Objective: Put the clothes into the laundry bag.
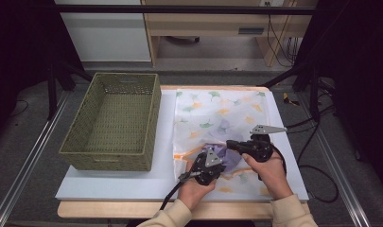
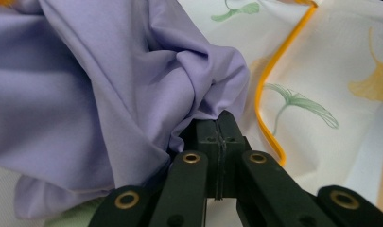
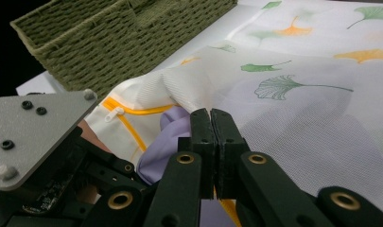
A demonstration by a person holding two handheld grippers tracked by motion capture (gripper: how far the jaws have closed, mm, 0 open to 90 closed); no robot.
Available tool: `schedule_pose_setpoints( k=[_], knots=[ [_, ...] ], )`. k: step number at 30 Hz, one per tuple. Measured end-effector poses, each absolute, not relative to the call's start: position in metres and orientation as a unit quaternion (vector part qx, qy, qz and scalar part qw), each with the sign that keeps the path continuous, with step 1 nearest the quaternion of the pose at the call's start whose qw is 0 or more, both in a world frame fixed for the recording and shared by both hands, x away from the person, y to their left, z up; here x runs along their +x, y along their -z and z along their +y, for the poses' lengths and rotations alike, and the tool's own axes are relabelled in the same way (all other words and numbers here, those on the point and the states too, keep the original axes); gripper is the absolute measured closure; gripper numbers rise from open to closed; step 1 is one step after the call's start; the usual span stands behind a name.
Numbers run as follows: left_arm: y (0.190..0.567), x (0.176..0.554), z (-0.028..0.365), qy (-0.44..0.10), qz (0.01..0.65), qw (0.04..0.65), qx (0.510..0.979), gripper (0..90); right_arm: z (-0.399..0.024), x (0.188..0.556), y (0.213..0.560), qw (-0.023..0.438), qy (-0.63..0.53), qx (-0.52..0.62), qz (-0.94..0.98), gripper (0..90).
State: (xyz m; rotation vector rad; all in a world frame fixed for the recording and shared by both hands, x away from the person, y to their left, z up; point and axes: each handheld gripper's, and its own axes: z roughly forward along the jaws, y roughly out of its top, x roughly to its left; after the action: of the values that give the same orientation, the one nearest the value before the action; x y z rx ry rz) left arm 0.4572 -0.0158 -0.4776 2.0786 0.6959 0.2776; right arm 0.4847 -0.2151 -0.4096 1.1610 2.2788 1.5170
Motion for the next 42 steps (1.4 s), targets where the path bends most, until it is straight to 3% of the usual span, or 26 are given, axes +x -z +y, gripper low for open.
schedule_pose_setpoints(
  k=[12, 22, 42],
  knots=[
    [0.477, 0.466, -0.023, -0.111, 0.293, 0.452, 0.835, 89.9, -0.211, 0.48, 0.407, 0.158, -0.465, 0.377, 0.785, 89.2],
    [0.476, 0.478, -0.025, -0.122, 0.307, 0.453, 0.828, 90.0, -0.207, 0.477, 0.407, 0.194, -0.446, 0.365, 0.794, 89.2],
    [0.48, 0.5, -0.031, -0.156, 0.34, 0.451, 0.811, 89.9, -0.204, 0.476, 0.41, 0.219, -0.428, 0.355, 0.801, 89.2]
  ],
)
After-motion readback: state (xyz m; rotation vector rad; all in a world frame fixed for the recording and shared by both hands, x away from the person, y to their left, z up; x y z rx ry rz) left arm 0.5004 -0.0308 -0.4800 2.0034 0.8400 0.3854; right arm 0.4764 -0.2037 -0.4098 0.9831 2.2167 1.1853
